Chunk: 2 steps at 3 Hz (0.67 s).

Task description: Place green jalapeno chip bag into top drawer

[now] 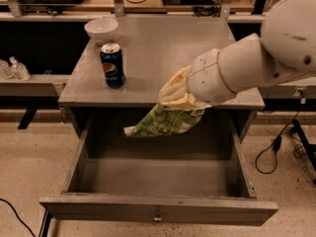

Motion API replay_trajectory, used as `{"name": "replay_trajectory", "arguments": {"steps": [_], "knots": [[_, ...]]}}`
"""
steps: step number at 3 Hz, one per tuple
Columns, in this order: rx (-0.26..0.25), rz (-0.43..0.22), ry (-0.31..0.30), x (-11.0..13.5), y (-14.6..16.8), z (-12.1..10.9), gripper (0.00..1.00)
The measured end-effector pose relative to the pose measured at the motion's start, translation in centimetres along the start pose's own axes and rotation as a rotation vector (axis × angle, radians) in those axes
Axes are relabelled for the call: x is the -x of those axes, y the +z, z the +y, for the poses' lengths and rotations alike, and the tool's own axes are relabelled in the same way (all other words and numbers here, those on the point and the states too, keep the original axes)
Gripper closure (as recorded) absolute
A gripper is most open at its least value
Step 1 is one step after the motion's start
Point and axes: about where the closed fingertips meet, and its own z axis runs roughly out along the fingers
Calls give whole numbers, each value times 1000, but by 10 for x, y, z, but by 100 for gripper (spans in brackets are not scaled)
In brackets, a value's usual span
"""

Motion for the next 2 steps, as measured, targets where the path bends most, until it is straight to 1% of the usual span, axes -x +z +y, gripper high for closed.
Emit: {"name": "replay_trajectory", "arguments": {"steps": [1,2], "knots": [[27,18,47,-18,26,3,82],[28,17,43,-16,26,4,59]]}}
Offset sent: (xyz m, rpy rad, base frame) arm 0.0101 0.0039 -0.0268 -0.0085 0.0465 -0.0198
